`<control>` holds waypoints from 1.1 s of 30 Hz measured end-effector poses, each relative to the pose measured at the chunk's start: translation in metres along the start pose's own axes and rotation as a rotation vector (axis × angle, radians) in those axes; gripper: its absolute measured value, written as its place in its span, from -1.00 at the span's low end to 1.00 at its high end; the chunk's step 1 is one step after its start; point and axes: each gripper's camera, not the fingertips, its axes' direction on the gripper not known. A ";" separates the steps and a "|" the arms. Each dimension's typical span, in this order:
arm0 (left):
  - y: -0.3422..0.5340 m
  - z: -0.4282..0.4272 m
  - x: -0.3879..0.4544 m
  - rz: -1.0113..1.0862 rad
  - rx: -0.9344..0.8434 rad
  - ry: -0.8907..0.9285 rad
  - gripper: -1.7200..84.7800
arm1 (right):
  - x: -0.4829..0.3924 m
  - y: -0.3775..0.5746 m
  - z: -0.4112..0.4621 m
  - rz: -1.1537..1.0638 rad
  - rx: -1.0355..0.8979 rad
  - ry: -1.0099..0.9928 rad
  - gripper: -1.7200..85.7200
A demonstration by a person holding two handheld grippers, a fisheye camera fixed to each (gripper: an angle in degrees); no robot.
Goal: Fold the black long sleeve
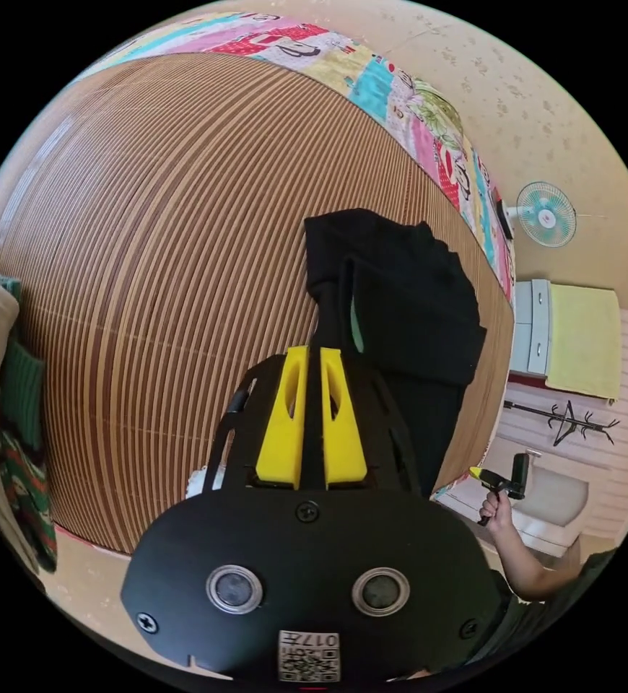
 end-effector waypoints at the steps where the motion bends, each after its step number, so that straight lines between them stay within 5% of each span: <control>1: 0.017 -0.005 -0.005 0.016 0.003 0.026 -0.86 | 0.001 -0.001 -0.001 -0.004 -0.012 0.021 -0.89; 8: 0.153 0.011 -0.029 0.125 -0.320 -0.074 -0.84 | 0.048 0.011 0.022 0.071 -0.369 0.378 -0.79; 13: 0.239 0.035 -0.039 0.195 -0.549 -0.127 -0.79 | 0.075 0.029 0.028 0.078 -0.468 0.347 -0.75; 19: 0.237 0.077 -0.051 0.241 -0.692 -0.156 -0.71 | 0.095 0.021 0.026 0.120 -0.445 0.196 -0.68; 24: 0.207 0.087 -0.051 0.341 -0.774 -0.109 -0.85 | 0.106 0.003 0.038 0.099 -0.533 0.206 -0.67; 29: 0.207 0.063 -0.033 0.526 -0.881 0.013 -0.88 | 0.107 0.000 0.048 0.013 -0.604 0.299 -0.68; 33: 0.192 0.021 -0.048 0.489 -0.861 0.151 -0.89 | 0.116 0.008 0.037 -0.024 -0.567 0.137 -0.83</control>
